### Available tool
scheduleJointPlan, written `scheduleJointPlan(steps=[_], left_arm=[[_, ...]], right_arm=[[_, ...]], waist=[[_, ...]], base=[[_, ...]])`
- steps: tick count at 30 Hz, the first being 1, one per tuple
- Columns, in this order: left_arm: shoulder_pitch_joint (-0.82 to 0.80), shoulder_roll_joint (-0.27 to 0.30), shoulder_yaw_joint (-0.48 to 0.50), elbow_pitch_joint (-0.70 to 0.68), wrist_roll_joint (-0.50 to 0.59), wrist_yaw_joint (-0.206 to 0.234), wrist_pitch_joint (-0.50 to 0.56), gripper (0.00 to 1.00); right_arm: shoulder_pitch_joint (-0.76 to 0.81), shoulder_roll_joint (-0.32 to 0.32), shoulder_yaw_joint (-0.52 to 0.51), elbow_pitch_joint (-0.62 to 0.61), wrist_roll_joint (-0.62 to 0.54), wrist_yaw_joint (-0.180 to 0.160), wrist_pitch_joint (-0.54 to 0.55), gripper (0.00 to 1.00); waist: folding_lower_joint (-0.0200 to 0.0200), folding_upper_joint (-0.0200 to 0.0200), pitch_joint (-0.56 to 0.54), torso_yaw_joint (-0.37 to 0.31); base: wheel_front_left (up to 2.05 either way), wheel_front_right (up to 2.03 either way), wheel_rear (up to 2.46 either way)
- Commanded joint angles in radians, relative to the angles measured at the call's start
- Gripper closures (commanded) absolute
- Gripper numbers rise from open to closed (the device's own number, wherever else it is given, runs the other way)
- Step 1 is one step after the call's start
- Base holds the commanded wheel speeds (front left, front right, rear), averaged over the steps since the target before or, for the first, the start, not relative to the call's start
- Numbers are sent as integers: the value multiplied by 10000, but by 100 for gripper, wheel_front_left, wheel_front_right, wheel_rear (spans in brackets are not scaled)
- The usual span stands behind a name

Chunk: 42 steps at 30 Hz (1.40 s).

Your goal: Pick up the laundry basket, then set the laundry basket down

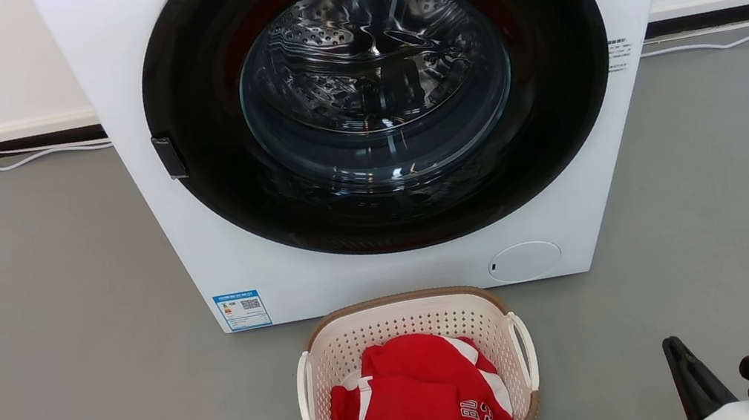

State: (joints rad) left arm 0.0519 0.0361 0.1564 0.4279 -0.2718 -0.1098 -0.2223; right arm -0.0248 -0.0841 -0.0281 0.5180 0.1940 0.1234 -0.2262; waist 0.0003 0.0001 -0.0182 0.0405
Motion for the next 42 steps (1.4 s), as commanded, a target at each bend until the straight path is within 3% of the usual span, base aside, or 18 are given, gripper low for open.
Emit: scheduleJointPlan(steps=[1,42], left_arm=[[-349,121,11,-280,-301,-19,35,100],[-788,128,-165,-853,-5008,-87,1212,100]], right_arm=[[-337,-80,-46,-353,285,7,70,100],[-506,71,-322,-1224,5277,30,1250,100]], waist=[[-2,-1,9,-4],[-3,-1,87,-148]], base=[[0,0,0],[0,0,0]])
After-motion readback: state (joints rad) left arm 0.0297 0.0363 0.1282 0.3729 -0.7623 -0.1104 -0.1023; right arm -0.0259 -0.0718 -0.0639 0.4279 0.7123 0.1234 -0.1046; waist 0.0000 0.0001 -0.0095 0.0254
